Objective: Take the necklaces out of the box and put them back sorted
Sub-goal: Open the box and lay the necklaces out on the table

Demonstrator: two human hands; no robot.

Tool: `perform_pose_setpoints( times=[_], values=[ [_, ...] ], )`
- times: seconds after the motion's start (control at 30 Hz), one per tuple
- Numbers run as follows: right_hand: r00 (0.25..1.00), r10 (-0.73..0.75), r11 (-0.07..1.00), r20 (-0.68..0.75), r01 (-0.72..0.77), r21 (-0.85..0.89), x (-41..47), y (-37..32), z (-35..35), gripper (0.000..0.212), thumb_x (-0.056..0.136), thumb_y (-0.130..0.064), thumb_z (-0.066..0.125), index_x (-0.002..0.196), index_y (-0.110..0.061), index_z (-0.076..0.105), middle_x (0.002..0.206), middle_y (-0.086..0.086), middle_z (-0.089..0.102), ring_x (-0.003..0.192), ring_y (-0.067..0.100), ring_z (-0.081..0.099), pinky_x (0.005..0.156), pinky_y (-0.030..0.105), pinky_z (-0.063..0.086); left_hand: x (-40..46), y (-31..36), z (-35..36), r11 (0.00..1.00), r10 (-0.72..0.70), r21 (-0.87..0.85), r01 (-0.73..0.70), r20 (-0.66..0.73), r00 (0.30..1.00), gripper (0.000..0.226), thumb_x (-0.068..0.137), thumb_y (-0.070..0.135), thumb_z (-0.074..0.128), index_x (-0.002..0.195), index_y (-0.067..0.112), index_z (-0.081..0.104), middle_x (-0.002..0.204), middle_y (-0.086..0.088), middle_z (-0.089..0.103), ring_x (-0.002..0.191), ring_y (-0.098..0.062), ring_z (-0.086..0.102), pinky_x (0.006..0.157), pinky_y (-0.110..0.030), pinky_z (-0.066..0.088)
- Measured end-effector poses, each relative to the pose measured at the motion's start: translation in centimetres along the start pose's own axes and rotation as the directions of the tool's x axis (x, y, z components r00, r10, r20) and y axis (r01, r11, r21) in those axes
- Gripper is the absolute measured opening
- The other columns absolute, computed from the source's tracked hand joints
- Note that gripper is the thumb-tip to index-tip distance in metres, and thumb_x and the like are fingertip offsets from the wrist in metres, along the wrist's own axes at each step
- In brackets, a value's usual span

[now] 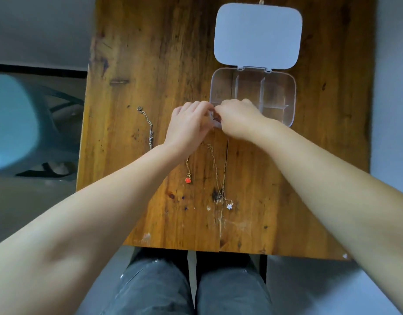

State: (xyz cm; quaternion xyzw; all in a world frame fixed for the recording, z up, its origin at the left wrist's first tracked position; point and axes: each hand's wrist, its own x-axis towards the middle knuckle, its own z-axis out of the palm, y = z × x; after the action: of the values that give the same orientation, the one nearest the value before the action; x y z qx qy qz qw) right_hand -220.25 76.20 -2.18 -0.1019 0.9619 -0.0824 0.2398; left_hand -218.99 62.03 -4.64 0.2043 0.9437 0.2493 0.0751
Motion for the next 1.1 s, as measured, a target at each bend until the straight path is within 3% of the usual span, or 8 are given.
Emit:
perform_pose_setpoints(
  times=[0.1,0.23,0.3,0.47,0.67,0.87,1.0,1.1],
  values=[
    [0.999,-0.029,0.999,0.042,0.029,-0.015,0.3,0.2,0.2,0.017,0.092,-0.017,0.047,0.103,-0.016,0.061,0.084,0.001,0.051,0.077,0.019,0.046,0.093,0.047,0.039,0.1,0.0,0.1,1.000,-0.007,-0.003,0.007,-0.018,1.000,0.023,0.089,0.021,0.061,0.111,0.015,0.055,0.111,-0.005,0.065,0.108,-0.025,0.055,0.097,-0.042,0.036],
    [0.981,-0.022,0.985,0.193,-0.011,0.170,0.2,0.8,-0.6,0.022,0.089,-0.022,0.046,0.104,-0.015,0.060,0.080,-0.001,0.056,0.072,0.015,0.052,0.084,0.044,0.048,0.1,0.2,-0.1,1.000,-0.022,-0.009,0.022,-0.002,1.000,0.021,0.090,0.023,0.058,0.109,0.015,0.056,0.104,-0.003,0.066,0.105,-0.025,0.056,0.098,-0.044,0.035],
    [0.968,-0.043,0.990,0.249,0.008,0.138,0.1,0.7,-1.0,0.024,0.088,-0.027,0.047,0.105,-0.013,0.058,0.079,-0.002,0.055,0.071,0.014,0.052,0.079,0.041,0.048,0.2,0.3,-0.3,1.000,-0.019,-0.005,0.019,0.001,1.000,0.021,0.090,0.023,0.059,0.109,0.014,0.056,0.104,-0.003,0.067,0.105,-0.025,0.056,0.099,-0.044,0.034],
    [0.994,-0.059,0.997,0.092,0.064,-0.050,-0.6,0.5,0.2,0.038,0.090,-0.027,0.050,0.125,-0.011,0.047,0.118,0.015,0.054,0.109,0.033,0.052,0.089,0.046,0.043,0.1,0.6,-0.5,1.000,0.003,0.001,-0.003,-0.005,1.000,0.019,0.091,0.019,0.058,0.109,0.013,0.056,0.102,-0.005,0.068,0.105,-0.026,0.056,0.100,-0.043,0.034],
    [0.996,-0.084,0.987,-0.036,0.078,-0.141,-0.8,0.2,1.4,0.029,0.091,-0.010,0.053,0.120,-0.008,0.053,0.118,0.016,0.056,0.110,0.034,0.052,0.093,0.045,0.043,0.0,0.5,-0.3,1.000,-0.005,0.020,0.005,-0.004,1.000,0.019,0.091,0.018,0.058,0.109,0.013,0.055,0.103,-0.005,0.068,0.106,-0.027,0.055,0.101,-0.044,0.033],
    [0.996,-0.045,0.958,-0.074,0.064,0.279,-1.5,0.9,-0.8,0.020,0.088,-0.024,0.062,0.104,-0.014,0.055,0.096,0.003,0.056,0.085,0.018,0.055,0.074,0.029,0.048,0.3,0.6,-0.6,0.999,-0.007,0.036,0.007,0.016,1.000,0.027,0.089,0.023,0.058,0.114,0.014,0.054,0.109,-0.007,0.063,0.109,-0.028,0.052,0.099,-0.044,0.034],
    [0.984,0.034,0.810,-0.174,0.074,0.582,-4.3,2.0,-3.0,0.010,0.088,-0.024,0.062,0.096,-0.021,0.057,0.087,-0.007,0.057,0.077,0.003,0.056,0.065,0.011,0.044,0.0,1.6,-1.6,0.999,0.030,0.038,-0.032,0.030,0.999,0.044,0.086,0.031,0.061,0.128,0.022,0.050,0.118,-0.011,0.050,0.113,-0.029,0.042,0.094,-0.043,0.035],
    [0.971,0.082,0.612,-0.222,0.127,0.781,-7.1,3.0,-4.1,0.010,0.090,-0.021,0.059,0.099,-0.019,0.058,0.087,-0.008,0.059,0.078,0.003,0.058,0.068,0.014,0.051,0.1,3.6,-2.6,0.989,0.109,-0.106,-0.101,0.074,0.991,0.026,0.087,0.031,0.062,0.109,0.019,0.065,0.121,-0.010,0.051,0.114,-0.026,0.041,0.091,-0.039,0.035]
  ],
)
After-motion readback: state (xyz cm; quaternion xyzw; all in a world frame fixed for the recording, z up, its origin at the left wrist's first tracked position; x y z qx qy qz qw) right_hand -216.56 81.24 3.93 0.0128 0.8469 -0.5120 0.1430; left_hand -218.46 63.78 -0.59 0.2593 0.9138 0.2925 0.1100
